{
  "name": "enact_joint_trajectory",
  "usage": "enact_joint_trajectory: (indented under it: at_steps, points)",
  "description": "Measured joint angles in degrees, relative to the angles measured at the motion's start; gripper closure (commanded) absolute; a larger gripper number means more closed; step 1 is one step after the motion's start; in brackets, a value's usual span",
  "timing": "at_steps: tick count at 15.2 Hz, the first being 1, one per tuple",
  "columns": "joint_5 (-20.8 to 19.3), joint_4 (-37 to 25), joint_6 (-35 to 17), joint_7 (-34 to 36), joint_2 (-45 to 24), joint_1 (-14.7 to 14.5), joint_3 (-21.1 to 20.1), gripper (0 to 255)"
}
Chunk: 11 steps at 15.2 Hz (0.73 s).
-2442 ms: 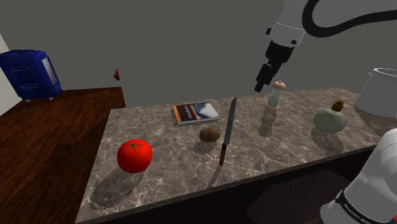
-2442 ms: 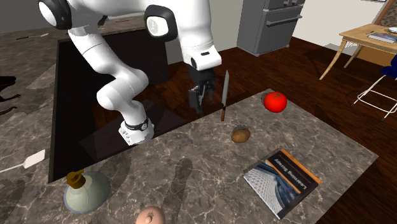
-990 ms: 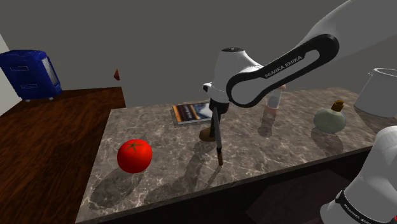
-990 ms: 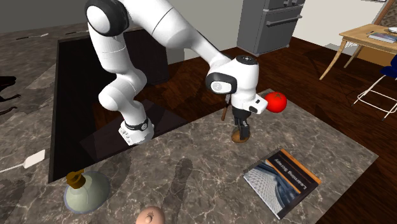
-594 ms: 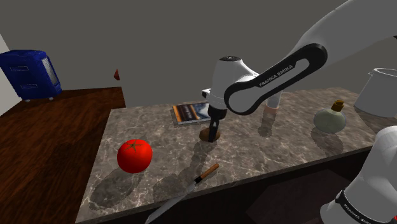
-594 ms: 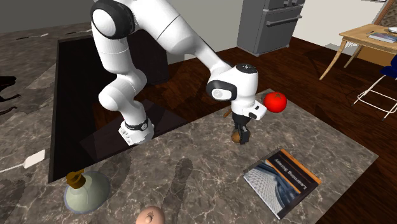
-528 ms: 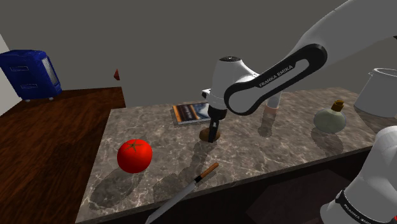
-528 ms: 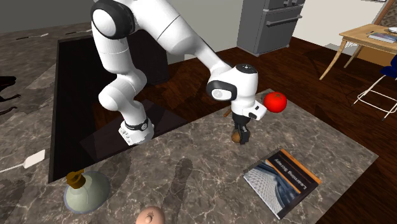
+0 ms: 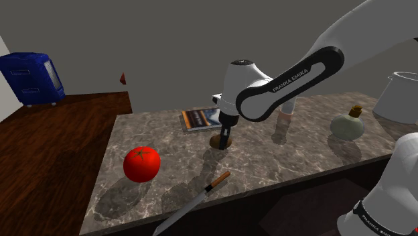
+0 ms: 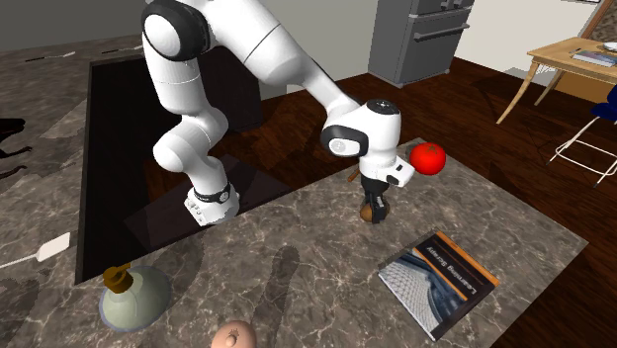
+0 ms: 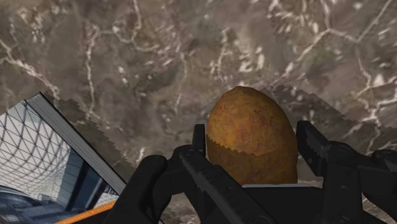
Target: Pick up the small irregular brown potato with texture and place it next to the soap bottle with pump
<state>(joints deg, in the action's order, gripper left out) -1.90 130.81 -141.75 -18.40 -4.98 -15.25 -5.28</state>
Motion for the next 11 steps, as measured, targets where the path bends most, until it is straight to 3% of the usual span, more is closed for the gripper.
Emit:
enact_joint_trajectory:
  at_steps: [11]
  points:
    - [0.3, -0.73, 2.27, -0.26, 1.57, 0.04, -0.03, 255]
